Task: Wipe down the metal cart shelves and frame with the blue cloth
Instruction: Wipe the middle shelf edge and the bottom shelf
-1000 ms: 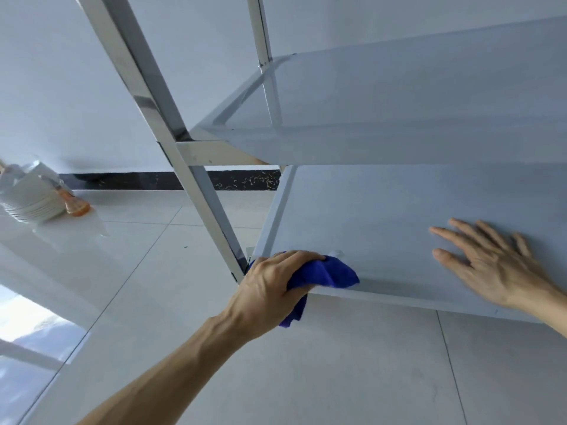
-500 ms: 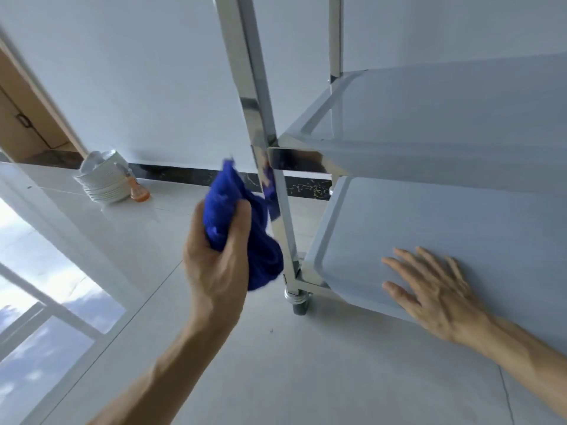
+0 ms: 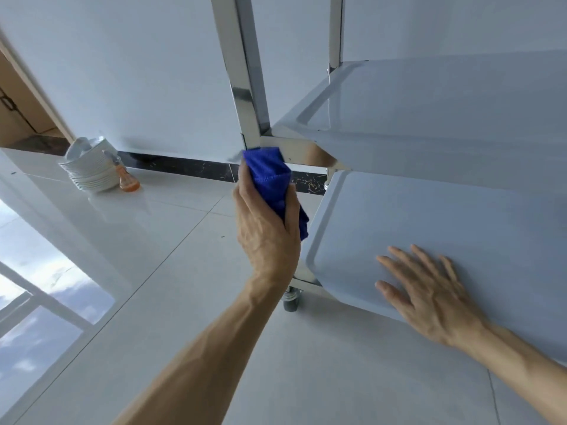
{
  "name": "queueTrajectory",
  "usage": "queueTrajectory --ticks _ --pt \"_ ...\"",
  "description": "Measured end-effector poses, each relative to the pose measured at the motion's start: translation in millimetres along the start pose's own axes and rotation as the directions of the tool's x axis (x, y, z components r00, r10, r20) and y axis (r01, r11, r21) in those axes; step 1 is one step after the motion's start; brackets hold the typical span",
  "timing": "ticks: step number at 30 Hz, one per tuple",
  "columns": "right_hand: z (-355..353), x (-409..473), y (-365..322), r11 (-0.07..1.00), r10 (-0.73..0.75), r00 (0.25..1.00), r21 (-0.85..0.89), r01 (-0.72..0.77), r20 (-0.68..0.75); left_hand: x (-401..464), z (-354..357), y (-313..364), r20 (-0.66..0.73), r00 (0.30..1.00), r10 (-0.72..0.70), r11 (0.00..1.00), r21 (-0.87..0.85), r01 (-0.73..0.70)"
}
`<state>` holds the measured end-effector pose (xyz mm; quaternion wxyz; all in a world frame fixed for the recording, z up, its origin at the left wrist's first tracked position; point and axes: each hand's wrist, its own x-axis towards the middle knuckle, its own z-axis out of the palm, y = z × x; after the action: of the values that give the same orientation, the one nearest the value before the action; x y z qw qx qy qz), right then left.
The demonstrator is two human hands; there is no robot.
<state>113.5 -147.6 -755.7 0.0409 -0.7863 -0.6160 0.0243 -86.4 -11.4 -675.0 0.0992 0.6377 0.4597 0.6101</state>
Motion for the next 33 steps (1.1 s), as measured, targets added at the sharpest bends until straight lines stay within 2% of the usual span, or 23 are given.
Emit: queueTrajectory --ticks 2,5,7,11,15,17,19,24,28,30,33 --pt "3 1 2 1.000 0.004 1.000 -0.015 -0.004 0.002 -23 0 -20 0.083 0.993 -0.086 0.996 0.002 0.086" --pt "3 3 5 1.000 0.009 1.000 -0.017 -0.008 0.027 -53 -4 -50 0.246 0.935 -0.256 0.966 0.037 0.254" --pt "1 2 5 1.000 0.009 1.000 -0.004 -0.009 0.027 -59 -6 -57 0.266 0.924 -0.275 0.961 0.094 0.260" --pt "2 1 3 1.000 0.012 1.000 -0.001 -0.012 0.021 -35 -8 -33 0.178 0.960 -0.215 0.974 0.107 0.198" --pt "2 2 4 0.999 0.007 1.000 0.045 -0.007 0.002 22 -8 9 -0.028 0.997 -0.074 0.997 -0.029 0.074" --pt "2 2 5 0.999 -0.001 1.000 0.053 0.001 0.003 36 -8 19 -0.060 0.998 -0.029 0.997 -0.069 0.024" --pt "3 2 5 0.999 -0.002 1.000 0.049 0.002 0.003 30 -6 16 -0.040 0.998 -0.038 0.998 -0.052 0.036" --pt "4 3 5 1.000 0.012 1.000 0.024 -0.012 0.009 -24 -6 -23 0.157 0.965 -0.211 0.977 0.068 0.202" --pt "4 3 6 0.999 0.007 1.000 0.036 -0.007 0.019 -53 -21 -63 0.452 0.832 -0.322 0.947 0.151 0.285" --pt "3 3 6 0.999 0.003 1.000 0.040 -0.004 0.026 -55 -26 -68 0.521 0.795 -0.310 0.950 0.195 0.243" --pt "1 3 7 0.998 -0.005 0.999 0.055 0.003 0.038 -49 -34 -67 0.566 0.767 -0.303 0.930 0.351 0.108"
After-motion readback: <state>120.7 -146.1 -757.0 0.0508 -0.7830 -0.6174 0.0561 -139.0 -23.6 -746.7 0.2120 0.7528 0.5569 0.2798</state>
